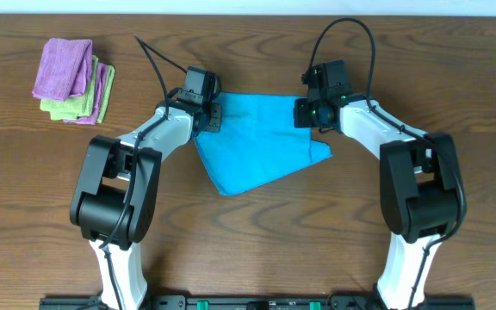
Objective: Fold the cloth
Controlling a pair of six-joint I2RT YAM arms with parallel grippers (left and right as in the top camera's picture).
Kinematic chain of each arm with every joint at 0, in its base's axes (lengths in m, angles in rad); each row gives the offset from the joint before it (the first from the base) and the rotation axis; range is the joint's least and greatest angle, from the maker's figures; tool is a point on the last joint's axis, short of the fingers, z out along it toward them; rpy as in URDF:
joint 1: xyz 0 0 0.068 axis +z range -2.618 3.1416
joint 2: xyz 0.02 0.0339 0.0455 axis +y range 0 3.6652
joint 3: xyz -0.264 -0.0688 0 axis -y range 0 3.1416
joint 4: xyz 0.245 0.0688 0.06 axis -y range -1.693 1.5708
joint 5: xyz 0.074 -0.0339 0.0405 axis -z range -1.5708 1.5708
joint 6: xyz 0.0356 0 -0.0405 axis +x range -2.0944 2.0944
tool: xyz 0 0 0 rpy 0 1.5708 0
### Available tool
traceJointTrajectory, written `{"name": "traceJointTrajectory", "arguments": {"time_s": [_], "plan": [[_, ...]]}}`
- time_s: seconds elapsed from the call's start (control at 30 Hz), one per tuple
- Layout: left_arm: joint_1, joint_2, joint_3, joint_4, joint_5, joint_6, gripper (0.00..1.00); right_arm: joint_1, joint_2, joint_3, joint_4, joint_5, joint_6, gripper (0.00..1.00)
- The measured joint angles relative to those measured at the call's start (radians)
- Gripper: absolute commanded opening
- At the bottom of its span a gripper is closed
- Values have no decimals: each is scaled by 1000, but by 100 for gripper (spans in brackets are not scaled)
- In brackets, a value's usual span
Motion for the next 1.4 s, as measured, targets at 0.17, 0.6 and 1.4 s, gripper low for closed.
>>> {"name": "traceJointTrajectory", "arguments": {"time_s": [0.17,0.6,1.4], "plan": [[0,0,0,0,2,-1,6,5,5,14,-10,96,-4,1],[-4,0,1,0,37,-1,6,-97,20,51,-80,380,-6,1],[4,-288,-16,-114,116,-1,6,-68,-350,-90,-372,105,15,2]]}}
